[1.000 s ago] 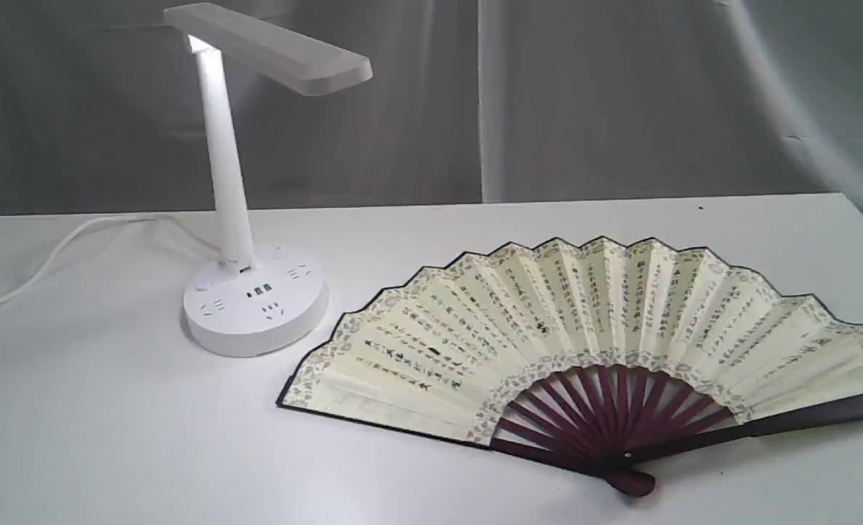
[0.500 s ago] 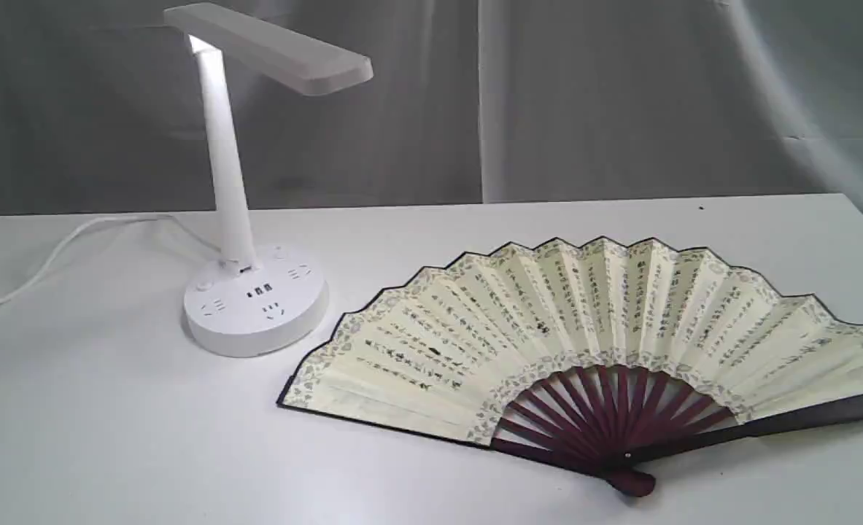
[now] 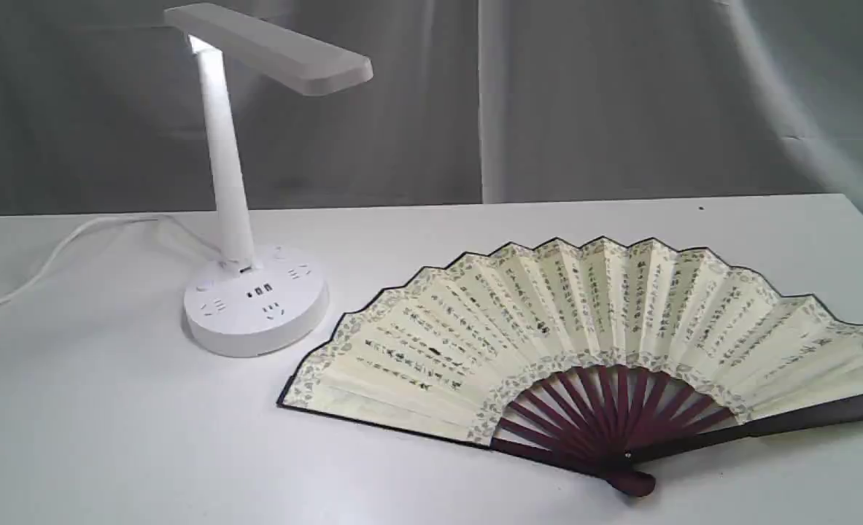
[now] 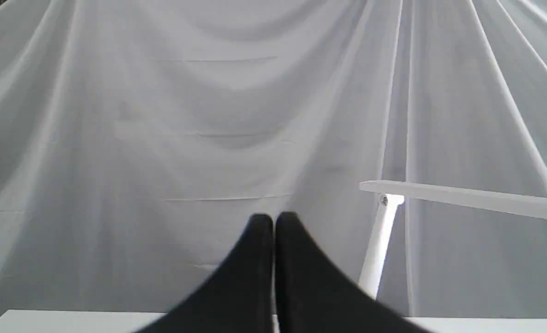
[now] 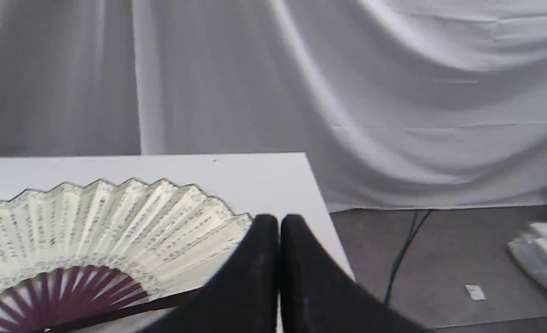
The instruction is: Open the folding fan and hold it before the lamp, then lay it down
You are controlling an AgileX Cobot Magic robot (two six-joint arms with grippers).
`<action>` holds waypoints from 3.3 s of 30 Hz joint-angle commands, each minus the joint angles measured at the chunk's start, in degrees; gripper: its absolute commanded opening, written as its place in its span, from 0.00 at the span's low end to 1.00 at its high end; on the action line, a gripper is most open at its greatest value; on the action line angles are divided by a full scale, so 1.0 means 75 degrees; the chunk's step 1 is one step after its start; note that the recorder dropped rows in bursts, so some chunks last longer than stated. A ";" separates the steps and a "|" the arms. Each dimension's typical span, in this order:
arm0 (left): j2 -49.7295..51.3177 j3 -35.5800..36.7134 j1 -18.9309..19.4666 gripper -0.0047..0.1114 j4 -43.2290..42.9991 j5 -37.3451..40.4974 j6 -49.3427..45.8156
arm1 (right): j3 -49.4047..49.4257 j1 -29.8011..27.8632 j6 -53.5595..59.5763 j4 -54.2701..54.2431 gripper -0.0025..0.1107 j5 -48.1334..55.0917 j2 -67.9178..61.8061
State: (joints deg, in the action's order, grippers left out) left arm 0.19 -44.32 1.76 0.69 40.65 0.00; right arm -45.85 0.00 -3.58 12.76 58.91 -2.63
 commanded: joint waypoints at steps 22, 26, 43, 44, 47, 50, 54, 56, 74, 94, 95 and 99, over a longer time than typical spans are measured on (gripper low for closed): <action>-0.0025 0.2709 0.0004 0.04 0.0512 -0.2506 0.0000 | 0.2228 0.0000 -0.0219 -0.0387 0.02 -0.2695 0.0351; -0.0025 0.3597 0.0004 0.04 0.0512 -0.3463 0.0000 | 0.2941 0.0000 -0.0219 -0.0387 0.02 -0.3753 0.0351; -0.0025 0.5910 0.0004 0.04 -0.0234 -0.4700 0.0000 | 0.5157 0.0000 -0.0219 -0.0385 0.02 -0.6945 0.0351; -0.0025 0.5910 0.0004 0.04 -0.0234 -0.4778 0.0000 | 0.5310 0.0000 -0.0219 -0.0385 0.02 -0.7007 0.0351; -0.0025 0.5910 0.0004 0.04 -0.0234 -0.4362 0.0000 | 0.5909 0.0000 -0.0219 -0.0385 0.02 -0.7290 0.0351; -0.0025 0.5910 0.0004 0.04 -0.0234 -0.4300 0.0000 | 0.6113 0.0000 -0.0219 -0.0418 0.02 -0.7028 0.0351; -0.0025 0.5910 0.0004 0.04 -0.0234 -0.4302 0.0000 | 0.6113 0.0000 -0.0202 -0.0389 0.02 -0.6665 0.0351; -0.0025 0.5910 0.0004 0.04 -0.0234 -0.4302 0.0000 | 0.6113 0.0000 -0.0202 -0.0389 0.02 -0.6687 0.0351; -0.0025 0.5910 0.0004 0.04 -0.0234 -0.4302 0.0000 | 0.6113 0.0000 -0.0187 -0.1090 0.02 -0.6159 0.0351; -0.0025 0.5910 0.0004 0.04 -0.0234 -0.4302 0.0000 | 0.6113 0.0000 0.0385 -0.1514 0.02 -0.6174 0.0351; -0.0025 0.5910 0.0004 0.04 -0.0234 -0.4302 0.0000 | 0.6113 0.0000 0.0285 -0.1421 0.02 -0.6174 0.0351; -0.0025 0.5910 0.0004 0.04 -0.0234 -0.4302 0.0000 | 0.6113 0.0000 0.0234 -0.1052 0.02 -0.6174 0.0351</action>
State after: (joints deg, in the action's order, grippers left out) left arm 0.21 -0.23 1.76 -0.98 8.47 0.00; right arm -0.22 0.00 -1.48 3.44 12.37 -0.22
